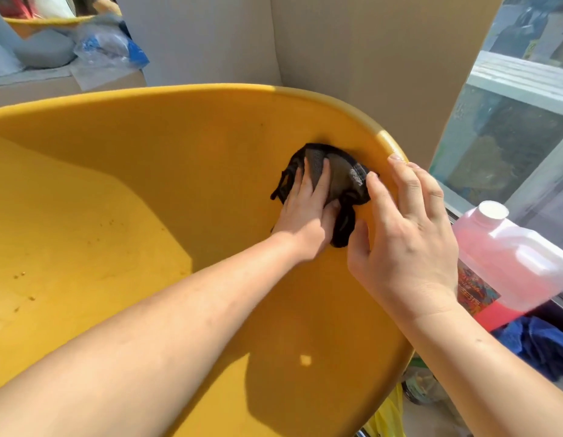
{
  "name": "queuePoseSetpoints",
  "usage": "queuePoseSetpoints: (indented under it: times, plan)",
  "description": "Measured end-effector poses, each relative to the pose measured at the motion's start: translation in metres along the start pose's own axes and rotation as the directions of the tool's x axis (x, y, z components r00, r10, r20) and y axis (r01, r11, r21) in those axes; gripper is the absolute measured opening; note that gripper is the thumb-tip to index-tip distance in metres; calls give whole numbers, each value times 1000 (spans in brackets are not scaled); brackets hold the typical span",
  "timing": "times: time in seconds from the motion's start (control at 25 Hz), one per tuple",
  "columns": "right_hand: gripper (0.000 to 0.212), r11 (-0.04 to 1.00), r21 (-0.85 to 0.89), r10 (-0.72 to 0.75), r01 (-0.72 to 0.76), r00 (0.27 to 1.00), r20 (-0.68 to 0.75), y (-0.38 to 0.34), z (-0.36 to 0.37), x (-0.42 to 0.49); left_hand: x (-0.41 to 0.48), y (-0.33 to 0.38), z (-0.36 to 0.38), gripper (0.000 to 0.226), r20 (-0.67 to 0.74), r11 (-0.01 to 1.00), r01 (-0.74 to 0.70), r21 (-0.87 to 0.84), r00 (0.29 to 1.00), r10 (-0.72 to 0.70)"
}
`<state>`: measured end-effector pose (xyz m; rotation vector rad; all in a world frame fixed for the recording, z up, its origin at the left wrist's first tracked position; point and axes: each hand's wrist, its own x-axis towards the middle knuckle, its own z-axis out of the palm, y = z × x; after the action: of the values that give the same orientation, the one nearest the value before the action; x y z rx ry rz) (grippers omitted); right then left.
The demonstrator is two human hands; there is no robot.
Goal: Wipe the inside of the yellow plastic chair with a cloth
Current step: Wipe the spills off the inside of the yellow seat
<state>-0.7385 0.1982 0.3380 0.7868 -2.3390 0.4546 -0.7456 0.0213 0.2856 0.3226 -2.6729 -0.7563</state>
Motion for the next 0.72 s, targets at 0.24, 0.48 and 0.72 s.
queuePoseSetpoints:
  times: [0.24,0.48,0.72]
  plan:
    - [42,999,23,-27,27,999,39,-1,-2,0,-84,-24,31,63,32,946,271,177,959,-281]
    - [55,999,-5,44,-43,994,100,-29,10,45,-133,-33,22,65,222,965,87,247,964,-144]
    - [80,983,-180,17,18,981,192,-55,43,116,-36,-29,-4,66,73,986,77,148,993,-89]
